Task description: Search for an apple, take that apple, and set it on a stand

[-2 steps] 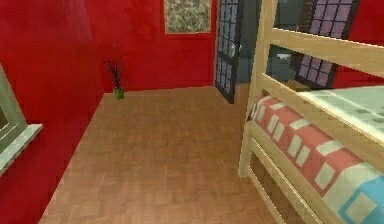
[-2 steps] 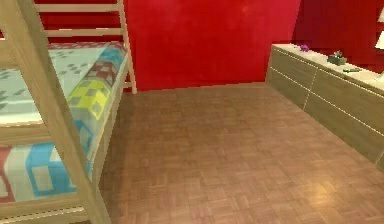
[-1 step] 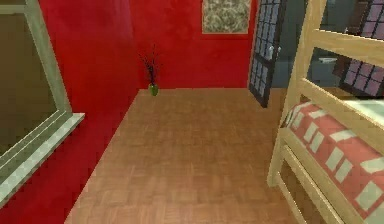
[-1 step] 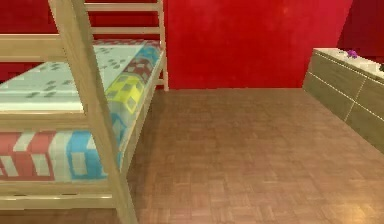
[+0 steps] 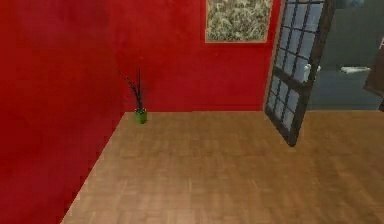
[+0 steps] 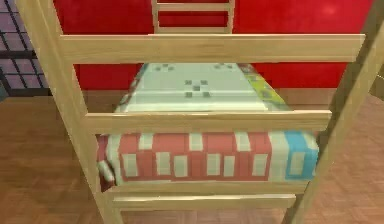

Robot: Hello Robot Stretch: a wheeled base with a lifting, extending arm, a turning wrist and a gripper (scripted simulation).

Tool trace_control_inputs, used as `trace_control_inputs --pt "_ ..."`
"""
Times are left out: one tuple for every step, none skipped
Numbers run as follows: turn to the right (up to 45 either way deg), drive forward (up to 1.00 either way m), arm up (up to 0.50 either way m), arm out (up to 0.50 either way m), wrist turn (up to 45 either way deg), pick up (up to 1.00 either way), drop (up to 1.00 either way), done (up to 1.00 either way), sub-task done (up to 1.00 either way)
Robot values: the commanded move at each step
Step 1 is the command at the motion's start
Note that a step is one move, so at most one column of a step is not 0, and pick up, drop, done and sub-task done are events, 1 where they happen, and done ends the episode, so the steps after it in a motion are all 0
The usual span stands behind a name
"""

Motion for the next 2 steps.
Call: trace_control_inputs --pt "0.0 0.8 0.0 0.0 0.0 0.0 0.0 0.0 0.0" --pt "39.0 0.0 0.0 0.0 0.0 0.0 0.0 0.0 0.0"
